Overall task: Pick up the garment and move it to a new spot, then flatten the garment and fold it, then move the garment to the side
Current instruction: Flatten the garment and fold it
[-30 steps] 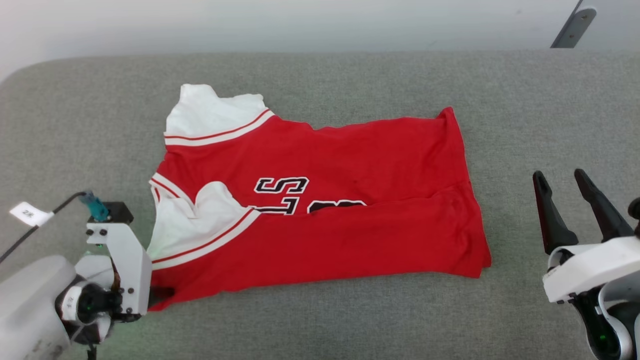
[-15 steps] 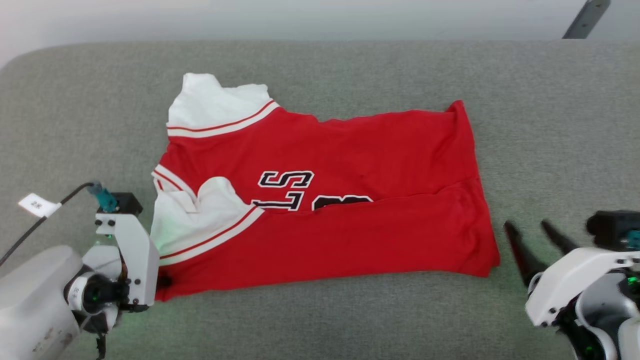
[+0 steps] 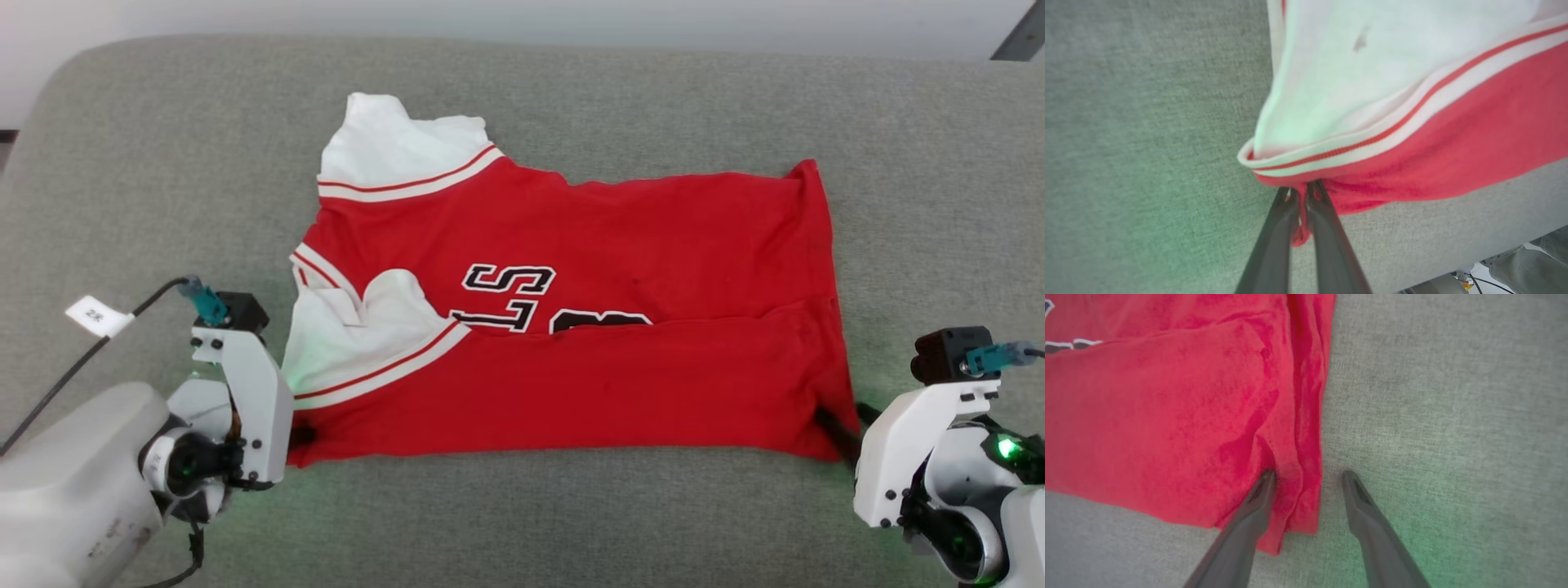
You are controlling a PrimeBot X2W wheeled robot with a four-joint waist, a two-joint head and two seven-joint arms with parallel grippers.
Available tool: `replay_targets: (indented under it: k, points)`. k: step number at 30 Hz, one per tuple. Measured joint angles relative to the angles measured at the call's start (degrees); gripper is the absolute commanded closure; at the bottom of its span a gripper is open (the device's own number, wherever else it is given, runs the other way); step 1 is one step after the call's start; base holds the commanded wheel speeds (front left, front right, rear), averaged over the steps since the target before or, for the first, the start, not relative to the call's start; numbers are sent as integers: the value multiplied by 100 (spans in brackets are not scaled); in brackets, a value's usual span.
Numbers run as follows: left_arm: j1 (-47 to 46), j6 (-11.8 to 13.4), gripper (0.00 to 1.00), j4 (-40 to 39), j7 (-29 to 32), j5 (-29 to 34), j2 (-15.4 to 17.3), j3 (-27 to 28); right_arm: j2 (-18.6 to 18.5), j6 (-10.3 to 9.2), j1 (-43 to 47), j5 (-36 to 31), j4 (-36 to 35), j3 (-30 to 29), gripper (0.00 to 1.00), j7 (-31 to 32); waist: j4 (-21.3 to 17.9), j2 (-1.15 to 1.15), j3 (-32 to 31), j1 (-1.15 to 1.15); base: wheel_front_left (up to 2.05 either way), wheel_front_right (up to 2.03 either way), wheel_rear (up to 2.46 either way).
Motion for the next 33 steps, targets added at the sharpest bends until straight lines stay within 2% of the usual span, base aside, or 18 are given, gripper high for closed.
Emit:
replay_targets:
  k: [7,13,27,33]
  points:
    - [46,-13,100,-8,-93,0,-49,4,-63,1,-72,16,2,14,100,214,74,0,-73,0,0,0,0]
    - [81,54,100,-302,-77,1,160,9,-257,1,21,152,-339,38,100,548,87,0,-197,0,0,0,0]
    - [350,821,100,-2023,92,20,1124,2,-514,1,751,312,-1648,-149,100,1338,95,0,-348,0,0,0,0]
    - [623,1090,100,-2488,57,1,1327,-54,-377,1,1225,361,-1983,-283,100,1642,76,0,-341,0,0,0,0]
